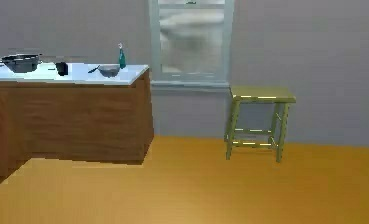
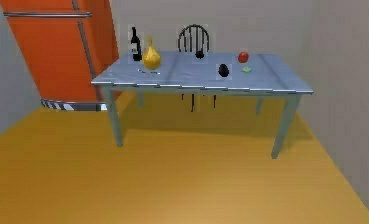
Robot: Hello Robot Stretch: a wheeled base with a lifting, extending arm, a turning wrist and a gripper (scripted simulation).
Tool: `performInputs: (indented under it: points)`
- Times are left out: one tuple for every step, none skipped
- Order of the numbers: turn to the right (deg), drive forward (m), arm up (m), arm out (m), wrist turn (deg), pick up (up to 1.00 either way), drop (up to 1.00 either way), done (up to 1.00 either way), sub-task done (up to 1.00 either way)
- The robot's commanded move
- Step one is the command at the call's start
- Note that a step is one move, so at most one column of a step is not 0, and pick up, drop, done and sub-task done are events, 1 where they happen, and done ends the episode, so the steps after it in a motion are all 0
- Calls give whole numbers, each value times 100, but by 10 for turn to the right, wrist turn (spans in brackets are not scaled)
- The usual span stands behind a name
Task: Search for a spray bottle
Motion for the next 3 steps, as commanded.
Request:
performInputs:
  points:
    - [0,100,0,0,0,0,0,0,0]
    - [0,30,0,0,0,0,0,0,0]
    - [-360,0,0,0,0,0,0,0,0]
